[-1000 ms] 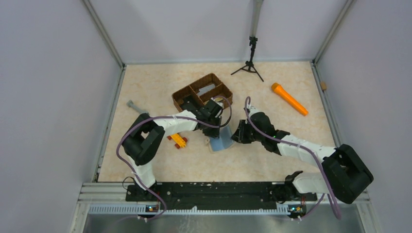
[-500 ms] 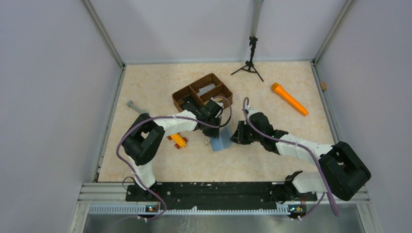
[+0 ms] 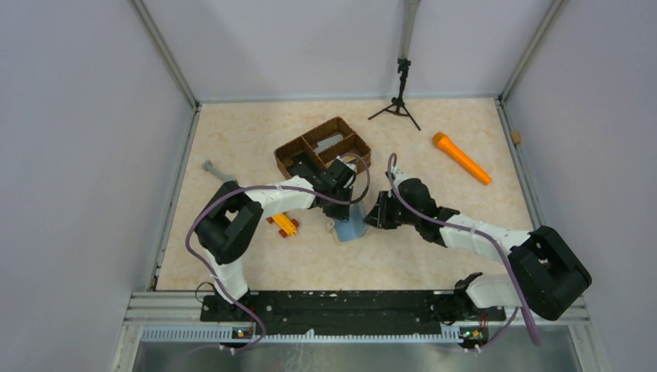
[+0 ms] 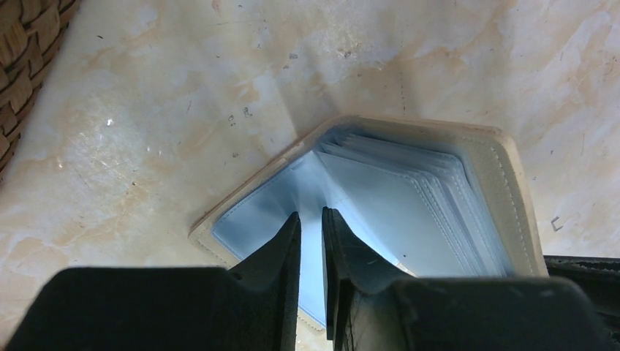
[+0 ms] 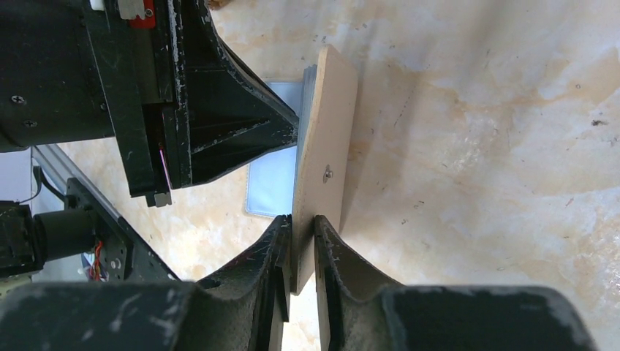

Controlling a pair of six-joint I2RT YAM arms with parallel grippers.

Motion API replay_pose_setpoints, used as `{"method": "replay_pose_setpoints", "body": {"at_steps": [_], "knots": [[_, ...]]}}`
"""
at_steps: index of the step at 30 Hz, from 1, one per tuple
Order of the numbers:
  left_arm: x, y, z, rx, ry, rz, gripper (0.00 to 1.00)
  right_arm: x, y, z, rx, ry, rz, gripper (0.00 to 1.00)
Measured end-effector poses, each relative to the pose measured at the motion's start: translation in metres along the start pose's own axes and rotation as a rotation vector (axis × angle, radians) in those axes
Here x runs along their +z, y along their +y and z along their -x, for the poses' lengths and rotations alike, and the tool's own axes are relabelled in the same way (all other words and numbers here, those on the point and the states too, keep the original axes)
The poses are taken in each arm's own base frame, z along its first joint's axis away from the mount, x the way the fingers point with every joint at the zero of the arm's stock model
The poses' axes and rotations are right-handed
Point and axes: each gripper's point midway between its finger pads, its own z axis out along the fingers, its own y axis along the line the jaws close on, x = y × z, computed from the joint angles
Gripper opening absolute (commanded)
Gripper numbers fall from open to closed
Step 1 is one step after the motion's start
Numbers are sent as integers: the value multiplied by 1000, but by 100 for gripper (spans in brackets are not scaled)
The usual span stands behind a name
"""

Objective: Take the credit cards out of the card holder
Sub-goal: Pick up the card holder from the center of the board.

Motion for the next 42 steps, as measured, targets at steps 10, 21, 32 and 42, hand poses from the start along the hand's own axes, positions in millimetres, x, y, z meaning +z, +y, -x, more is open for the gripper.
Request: {"method": "replay_pose_setpoints", "body": {"at_steps": [10,21,32,42], "knots": [[0,0,0,5,1,6,19,2,-4,-3,1,15,-16,24],[0,0,0,10,5,9,19,9,-20,-12,-12,65,-86,27],[0,0,0,13,6,8,19,19,-21,-17,-28,101,-98,25],[-21,11,-14,13,-16,20,35,21,-21,-18,-34,101,-102,13]]}}
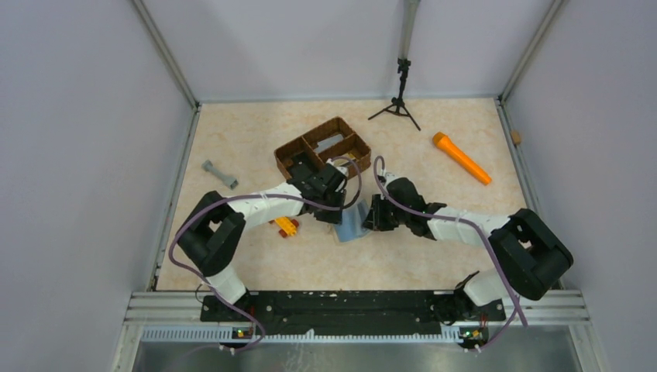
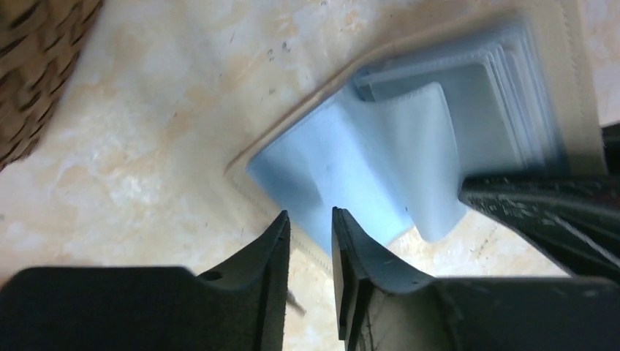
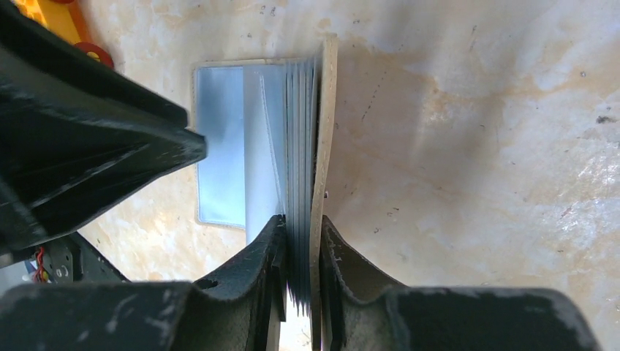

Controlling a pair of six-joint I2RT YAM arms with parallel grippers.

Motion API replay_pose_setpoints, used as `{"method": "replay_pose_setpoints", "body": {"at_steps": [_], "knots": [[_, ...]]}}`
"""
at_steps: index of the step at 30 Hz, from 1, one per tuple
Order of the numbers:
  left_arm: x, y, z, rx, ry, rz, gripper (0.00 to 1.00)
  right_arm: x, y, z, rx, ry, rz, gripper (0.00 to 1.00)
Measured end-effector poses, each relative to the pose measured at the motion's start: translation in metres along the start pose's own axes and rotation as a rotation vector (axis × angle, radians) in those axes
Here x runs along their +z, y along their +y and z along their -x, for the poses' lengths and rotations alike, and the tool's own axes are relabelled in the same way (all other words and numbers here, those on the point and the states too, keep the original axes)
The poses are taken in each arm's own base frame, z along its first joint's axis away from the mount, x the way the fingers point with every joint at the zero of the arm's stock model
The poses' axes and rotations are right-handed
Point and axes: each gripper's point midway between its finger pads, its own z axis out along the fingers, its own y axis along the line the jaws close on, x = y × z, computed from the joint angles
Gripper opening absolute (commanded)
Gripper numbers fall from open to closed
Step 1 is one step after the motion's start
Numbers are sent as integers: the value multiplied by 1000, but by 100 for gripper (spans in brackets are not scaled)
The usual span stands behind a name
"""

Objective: Take the credit cards out of the card holder
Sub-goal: Pick up the card holder from the center of the board.

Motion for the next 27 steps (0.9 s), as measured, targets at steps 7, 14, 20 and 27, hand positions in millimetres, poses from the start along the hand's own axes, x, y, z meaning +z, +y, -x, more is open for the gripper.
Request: {"method": "replay_pose_setpoints", "body": {"at_steps": [7,14,20,27], "knots": [[-40,-10,14,-9,-107,-58,65,-2,-2,3,-9,-14,-14,13],[-41,-25,29,-31,-151,-108,76,-6,-2,4,-9,-23,-23,13],[-13,-29,31,-48,-100,-87,80,-8,-1,6,-10,-30,-20,13],[1,-29,37,-57,-96,-62,77,-8,-1,6,-11,-31,-20,21]]}}
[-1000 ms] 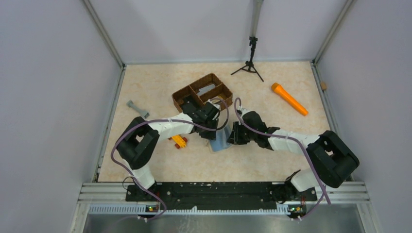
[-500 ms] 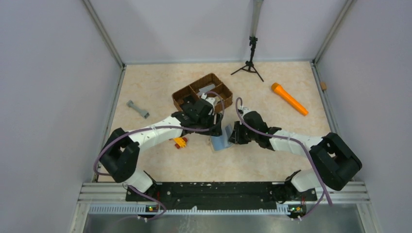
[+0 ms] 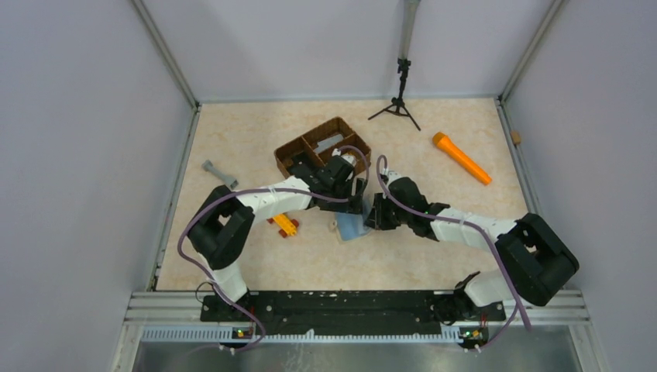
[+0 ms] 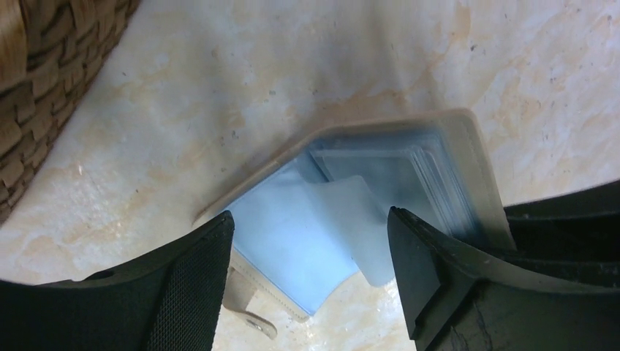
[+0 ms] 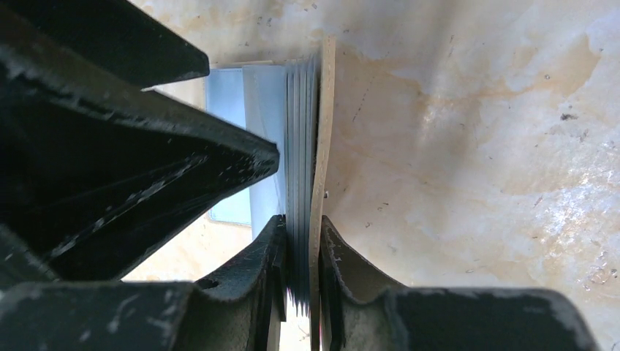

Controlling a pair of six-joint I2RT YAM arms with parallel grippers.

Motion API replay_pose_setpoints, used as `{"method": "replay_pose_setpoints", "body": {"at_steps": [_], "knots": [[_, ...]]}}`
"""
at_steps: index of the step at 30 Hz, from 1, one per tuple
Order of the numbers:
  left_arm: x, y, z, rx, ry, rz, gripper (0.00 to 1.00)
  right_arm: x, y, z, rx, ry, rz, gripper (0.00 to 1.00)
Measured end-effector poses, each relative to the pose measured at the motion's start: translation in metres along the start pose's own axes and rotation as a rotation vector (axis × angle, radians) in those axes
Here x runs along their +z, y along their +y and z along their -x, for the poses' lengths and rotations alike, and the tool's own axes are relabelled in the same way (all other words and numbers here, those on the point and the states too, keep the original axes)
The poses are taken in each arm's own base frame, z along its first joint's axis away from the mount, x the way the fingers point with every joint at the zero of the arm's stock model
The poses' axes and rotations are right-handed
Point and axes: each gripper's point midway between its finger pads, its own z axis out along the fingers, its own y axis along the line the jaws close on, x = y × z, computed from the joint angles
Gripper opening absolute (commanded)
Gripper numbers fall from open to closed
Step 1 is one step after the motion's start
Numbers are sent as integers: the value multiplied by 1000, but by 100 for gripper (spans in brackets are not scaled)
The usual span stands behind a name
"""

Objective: Take the credit cards out of the card holder
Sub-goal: Pick up the card holder from the center of the board.

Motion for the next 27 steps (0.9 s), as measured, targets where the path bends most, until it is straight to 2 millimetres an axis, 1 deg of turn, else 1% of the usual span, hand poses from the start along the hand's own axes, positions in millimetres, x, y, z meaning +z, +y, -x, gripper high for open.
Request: {"method": "replay_pose_setpoints", "body": {"at_steps": [2,3,4,5,7,10,13,18,24,27], "knots": [[4,1,3,-1,-4,15,69,0,0,0,0,-1,-2,33],[6,3,4,-1,-5,26,66,0,0,0,1,-2,-3,37],[9,6,4,0,-2,44,61,0,-1,1,0,-6,-6,39],[11,9,3,1,4,62,58,-1,-1,2,0,-10,-7,41],[12,19,-2,6,19,110,55,-3,1,5,-4,-24,-6,42],[10,30,-9,17,43,165,53,-8,4,12,-8,-52,-2,42],[8,37,-14,29,60,193,52,-11,5,16,-10,-70,1,33],[3,43,-23,39,76,201,54,-11,5,17,-9,-73,-3,33],[-22,43,-25,41,48,182,57,-10,5,16,-9,-70,-1,33],[-35,42,-24,41,23,166,58,-6,2,11,-6,-48,-7,31]]}}
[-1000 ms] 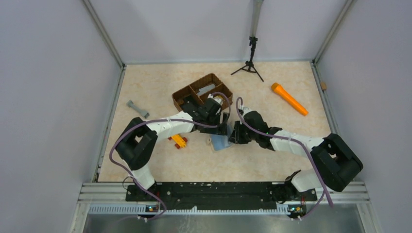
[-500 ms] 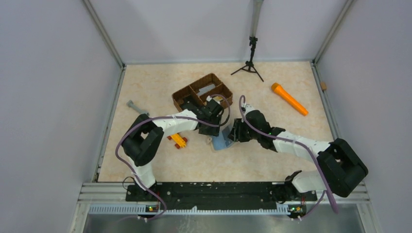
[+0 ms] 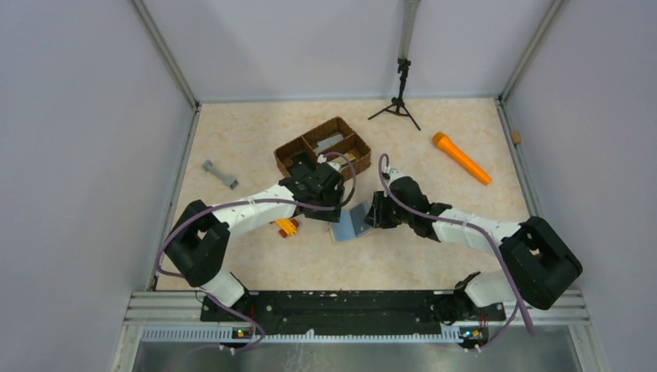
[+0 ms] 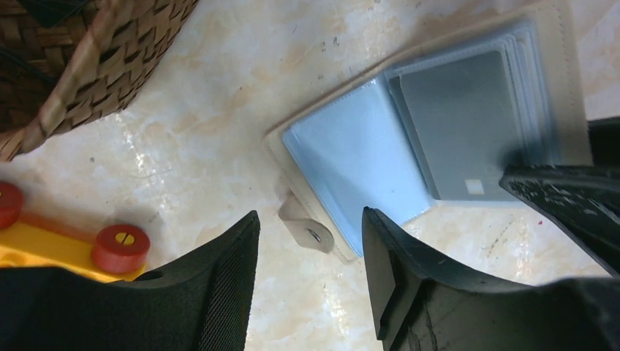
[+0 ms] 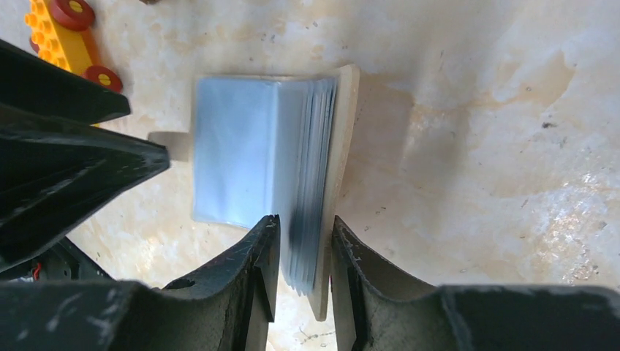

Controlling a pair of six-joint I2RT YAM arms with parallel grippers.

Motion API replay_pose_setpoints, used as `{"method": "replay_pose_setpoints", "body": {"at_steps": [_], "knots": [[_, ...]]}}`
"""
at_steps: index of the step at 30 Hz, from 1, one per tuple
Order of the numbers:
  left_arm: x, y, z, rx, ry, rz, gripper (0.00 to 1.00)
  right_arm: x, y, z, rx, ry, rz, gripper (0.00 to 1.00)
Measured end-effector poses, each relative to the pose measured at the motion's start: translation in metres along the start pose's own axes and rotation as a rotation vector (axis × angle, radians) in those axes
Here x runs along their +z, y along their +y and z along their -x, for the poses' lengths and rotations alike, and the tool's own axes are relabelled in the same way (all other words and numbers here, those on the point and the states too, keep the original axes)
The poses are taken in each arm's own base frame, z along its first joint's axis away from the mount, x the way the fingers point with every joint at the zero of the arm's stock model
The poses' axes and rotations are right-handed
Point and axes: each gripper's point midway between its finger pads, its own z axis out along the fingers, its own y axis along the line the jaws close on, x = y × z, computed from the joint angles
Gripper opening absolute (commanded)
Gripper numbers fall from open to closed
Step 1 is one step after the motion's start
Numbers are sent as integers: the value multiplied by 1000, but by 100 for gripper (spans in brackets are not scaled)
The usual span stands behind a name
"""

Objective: Take the credit cards out of the card holder
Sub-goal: Pick up the card holder from the center of the board.

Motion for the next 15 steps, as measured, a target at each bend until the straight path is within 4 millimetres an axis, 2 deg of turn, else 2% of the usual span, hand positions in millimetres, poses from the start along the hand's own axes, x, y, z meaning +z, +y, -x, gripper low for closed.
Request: {"method": "replay_pose_setpoints", "body": {"at_steps": [3,8,13,15], "knots": [[-7,2,-2,0,-13,-8,58,3,-1,-5,4,23,2,27],[-1,9,-17,9,24,6,56,5,3,-8,10,38,29,25],[11,19,-35,21,64,29,52,5,13,-6,21,36,76,34],[14,23,-41,24,79,38,51,5,16,-6,26,37,94,35]]}}
